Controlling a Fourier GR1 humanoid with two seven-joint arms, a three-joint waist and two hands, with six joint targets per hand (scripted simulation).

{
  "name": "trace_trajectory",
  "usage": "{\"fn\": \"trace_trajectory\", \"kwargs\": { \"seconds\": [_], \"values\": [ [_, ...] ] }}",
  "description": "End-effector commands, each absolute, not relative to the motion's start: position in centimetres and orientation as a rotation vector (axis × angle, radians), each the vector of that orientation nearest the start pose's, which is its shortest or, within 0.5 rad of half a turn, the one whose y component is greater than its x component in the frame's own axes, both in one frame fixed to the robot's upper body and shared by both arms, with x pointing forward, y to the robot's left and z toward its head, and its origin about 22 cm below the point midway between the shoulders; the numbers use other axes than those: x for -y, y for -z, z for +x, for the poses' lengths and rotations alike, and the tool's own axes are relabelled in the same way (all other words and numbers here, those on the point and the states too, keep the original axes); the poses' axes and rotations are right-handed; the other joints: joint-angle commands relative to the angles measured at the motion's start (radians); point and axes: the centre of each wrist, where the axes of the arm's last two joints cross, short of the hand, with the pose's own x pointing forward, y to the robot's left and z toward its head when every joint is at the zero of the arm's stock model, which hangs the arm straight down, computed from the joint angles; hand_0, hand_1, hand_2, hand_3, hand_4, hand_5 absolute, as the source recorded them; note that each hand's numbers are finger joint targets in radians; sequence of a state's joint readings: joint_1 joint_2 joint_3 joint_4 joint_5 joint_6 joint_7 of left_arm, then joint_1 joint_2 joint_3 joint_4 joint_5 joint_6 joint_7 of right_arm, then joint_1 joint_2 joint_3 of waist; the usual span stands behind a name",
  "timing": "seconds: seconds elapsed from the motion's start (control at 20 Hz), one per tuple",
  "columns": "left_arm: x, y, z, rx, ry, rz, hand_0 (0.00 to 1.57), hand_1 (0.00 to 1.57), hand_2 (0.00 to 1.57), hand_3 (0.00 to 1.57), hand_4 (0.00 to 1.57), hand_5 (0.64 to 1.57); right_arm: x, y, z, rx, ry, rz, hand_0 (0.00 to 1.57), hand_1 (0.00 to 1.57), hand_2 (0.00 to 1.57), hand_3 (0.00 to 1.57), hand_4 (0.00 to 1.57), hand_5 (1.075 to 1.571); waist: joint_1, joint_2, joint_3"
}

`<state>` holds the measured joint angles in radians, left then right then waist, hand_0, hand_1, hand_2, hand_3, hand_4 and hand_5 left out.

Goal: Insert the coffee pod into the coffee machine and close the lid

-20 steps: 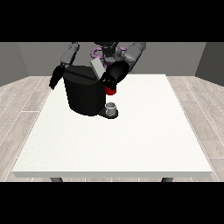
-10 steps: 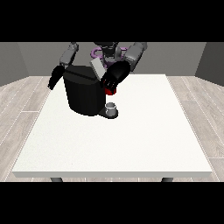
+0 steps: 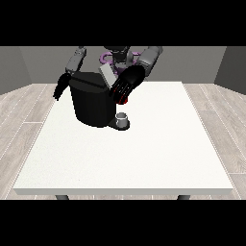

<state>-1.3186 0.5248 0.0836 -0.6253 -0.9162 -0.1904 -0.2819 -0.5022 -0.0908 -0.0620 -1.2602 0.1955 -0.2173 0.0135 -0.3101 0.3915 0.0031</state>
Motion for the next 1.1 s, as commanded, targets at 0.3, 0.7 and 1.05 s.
{"fn": "trace_trajectory", "kwargs": {
  "seconds": [0.3,0.7,1.05],
  "values": [
    [-24.6,-23.9,46.2,1.648,1.221,0.805,0.00,0.00,0.00,0.05,0.00,1.571,25.7,-1.5,33.9,1.565,-0.006,-0.332,0.00,0.00,0.00,0.00,0.00,1.571,0.127,-0.159,-0.0025],
    [-20.6,-12.2,44.8,1.754,0.840,0.253,0.00,0.00,0.00,0.00,0.20,1.571,27.3,4.0,30.1,1.391,0.039,-0.370,0.00,0.00,0.00,0.00,0.00,1.571,0.268,-0.361,-0.0060],
    [-21.3,0.2,39.7,1.584,0.414,-0.105,0.00,0.00,0.00,0.00,0.27,1.571,28.8,9.3,23.8,1.236,0.063,-0.449,0.00,0.00,0.00,0.00,0.00,1.571,0.386,-0.578,-0.0039]
  ]
}}
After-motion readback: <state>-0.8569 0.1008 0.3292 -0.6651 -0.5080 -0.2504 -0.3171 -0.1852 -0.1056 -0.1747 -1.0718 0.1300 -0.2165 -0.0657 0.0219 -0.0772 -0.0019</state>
